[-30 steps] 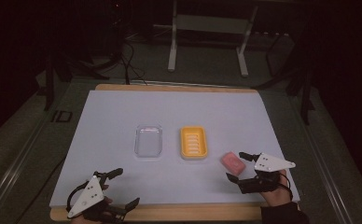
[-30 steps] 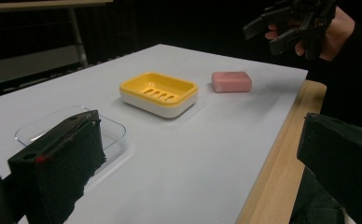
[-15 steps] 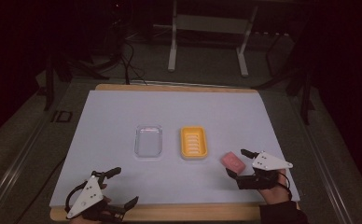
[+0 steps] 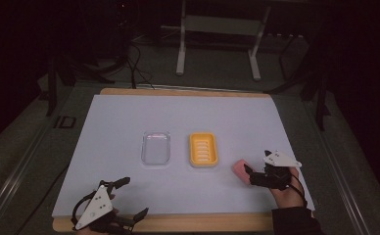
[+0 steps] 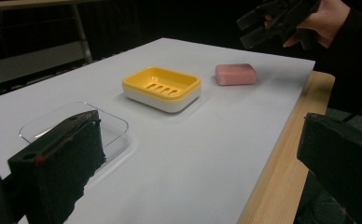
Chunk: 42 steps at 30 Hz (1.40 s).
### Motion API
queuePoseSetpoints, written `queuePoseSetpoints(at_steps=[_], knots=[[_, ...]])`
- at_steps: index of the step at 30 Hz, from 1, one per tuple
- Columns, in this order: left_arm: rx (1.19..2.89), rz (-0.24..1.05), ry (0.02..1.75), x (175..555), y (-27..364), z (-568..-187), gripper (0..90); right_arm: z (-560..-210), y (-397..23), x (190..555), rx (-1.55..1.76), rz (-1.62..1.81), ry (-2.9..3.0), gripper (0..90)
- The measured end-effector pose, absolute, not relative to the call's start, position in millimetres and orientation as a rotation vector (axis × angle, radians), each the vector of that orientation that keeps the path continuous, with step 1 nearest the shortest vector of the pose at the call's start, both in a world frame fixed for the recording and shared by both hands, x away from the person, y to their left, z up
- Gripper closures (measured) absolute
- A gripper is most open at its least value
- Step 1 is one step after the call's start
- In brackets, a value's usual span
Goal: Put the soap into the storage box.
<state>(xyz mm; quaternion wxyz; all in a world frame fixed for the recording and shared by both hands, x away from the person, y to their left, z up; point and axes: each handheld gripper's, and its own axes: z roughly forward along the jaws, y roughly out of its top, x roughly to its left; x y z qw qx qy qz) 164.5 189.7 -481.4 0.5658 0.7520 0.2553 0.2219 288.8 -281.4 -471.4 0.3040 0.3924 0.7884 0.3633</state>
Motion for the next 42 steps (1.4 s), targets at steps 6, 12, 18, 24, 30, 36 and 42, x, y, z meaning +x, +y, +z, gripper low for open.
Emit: queuePoseSetpoints(at_steps=[6, 12, 18, 24, 30, 36, 42], knots=[[1.767, 0.519, 0.604, 164, 189, -481, 0.8, -474, -297, 299, 1.325, 0.846, 2.059, 12.5], [1.778, 0.519, 0.605, 164, 188, -482, 0.8, -474, -307, 304, 1.476, 0.741, 2.076, 12.8], [1.778, 0.524, 0.610, 164, 188, -482, 0.8, -475, -321, 312, 1.636, 0.613, 2.134, 13.6], [1.783, 0.526, 0.619, 165, 188, -482, 0.8, -483, -333, 319, 1.728, 0.467, 2.250, 14.2], [1.788, 0.530, 0.622, 165, 188, -482, 0.8, -486, -335, 321, 1.774, 0.368, 2.350, 15.1], [1.789, 0.531, 0.624, 165, 188, -482, 0.8, -489, -338, 321, 1.782, 0.264, 2.438, 14.8], [1.790, 0.530, 0.625, 165, 188, -482, 0.8, -492, -339, 317, 1.794, 0.157, 2.580, 14.8]])
